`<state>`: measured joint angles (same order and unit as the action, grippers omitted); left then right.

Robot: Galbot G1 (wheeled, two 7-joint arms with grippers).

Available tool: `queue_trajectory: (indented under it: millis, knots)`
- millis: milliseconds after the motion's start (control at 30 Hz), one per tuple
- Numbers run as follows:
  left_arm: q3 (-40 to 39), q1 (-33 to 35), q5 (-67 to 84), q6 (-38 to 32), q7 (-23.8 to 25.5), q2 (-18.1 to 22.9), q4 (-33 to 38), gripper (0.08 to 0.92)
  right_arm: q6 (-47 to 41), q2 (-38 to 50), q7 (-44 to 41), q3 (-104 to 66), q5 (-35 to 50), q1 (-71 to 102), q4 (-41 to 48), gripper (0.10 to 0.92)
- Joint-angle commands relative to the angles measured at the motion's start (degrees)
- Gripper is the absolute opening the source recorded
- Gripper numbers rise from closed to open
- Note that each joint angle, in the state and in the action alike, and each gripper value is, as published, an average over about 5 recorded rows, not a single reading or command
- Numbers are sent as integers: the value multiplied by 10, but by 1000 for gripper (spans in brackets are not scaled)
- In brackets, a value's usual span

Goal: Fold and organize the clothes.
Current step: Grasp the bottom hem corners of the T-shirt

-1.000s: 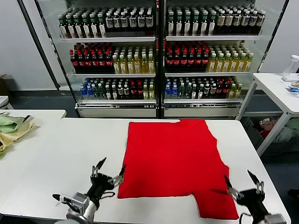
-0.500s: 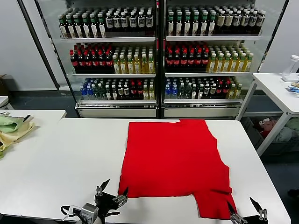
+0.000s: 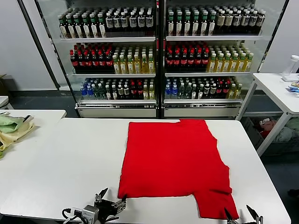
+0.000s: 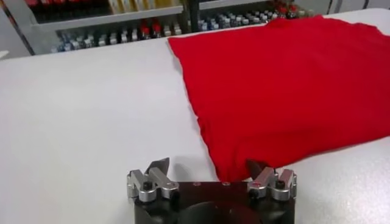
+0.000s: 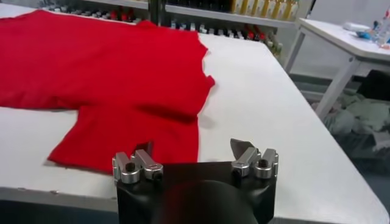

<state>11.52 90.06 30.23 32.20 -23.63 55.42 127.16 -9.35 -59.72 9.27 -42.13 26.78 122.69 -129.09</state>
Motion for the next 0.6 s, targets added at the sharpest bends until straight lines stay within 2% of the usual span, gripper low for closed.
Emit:
queue_trajectory:
  millis: [33,600]
  knots:
    - [-3,-4,23,8,-6,0,-11,758,-15,-1,2,4,18,1,6,736]
    - [-12,3,23,-7,-3,4,-13,273,-10,-8,-9,13,44,-7,0,261]
